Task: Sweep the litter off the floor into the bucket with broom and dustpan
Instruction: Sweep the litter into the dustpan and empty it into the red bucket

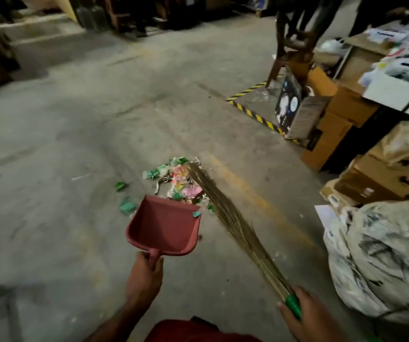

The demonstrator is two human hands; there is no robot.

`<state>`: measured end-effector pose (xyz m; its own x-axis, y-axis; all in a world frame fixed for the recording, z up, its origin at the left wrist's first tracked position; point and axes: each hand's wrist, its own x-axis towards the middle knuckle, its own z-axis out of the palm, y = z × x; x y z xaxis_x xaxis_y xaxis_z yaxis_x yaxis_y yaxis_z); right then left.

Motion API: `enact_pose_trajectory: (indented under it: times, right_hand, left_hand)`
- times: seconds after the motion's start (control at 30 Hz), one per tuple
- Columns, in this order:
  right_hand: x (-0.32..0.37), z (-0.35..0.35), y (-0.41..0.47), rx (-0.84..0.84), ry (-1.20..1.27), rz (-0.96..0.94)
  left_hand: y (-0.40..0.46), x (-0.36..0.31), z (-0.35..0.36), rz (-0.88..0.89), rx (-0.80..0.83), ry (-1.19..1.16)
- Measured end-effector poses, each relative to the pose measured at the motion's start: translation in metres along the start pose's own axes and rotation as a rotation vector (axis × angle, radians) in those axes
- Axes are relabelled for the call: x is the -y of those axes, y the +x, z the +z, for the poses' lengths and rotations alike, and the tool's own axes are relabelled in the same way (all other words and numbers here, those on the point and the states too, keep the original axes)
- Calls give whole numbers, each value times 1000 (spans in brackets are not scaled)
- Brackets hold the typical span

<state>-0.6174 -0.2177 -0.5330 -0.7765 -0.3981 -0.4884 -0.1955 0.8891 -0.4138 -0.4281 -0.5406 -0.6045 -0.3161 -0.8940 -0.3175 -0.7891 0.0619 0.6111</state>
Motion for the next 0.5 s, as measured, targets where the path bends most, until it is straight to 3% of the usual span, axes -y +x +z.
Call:
enact_pose_trajectory:
  times: [0.2, 0.5]
  right_hand:
    - [53, 4, 66, 14, -37, -54]
    - [112, 15, 244, 293, -372, -157]
  left_hand:
    - [56, 30, -26, -114, -82, -4]
    - [104, -18, -18, -259, -197, -145]
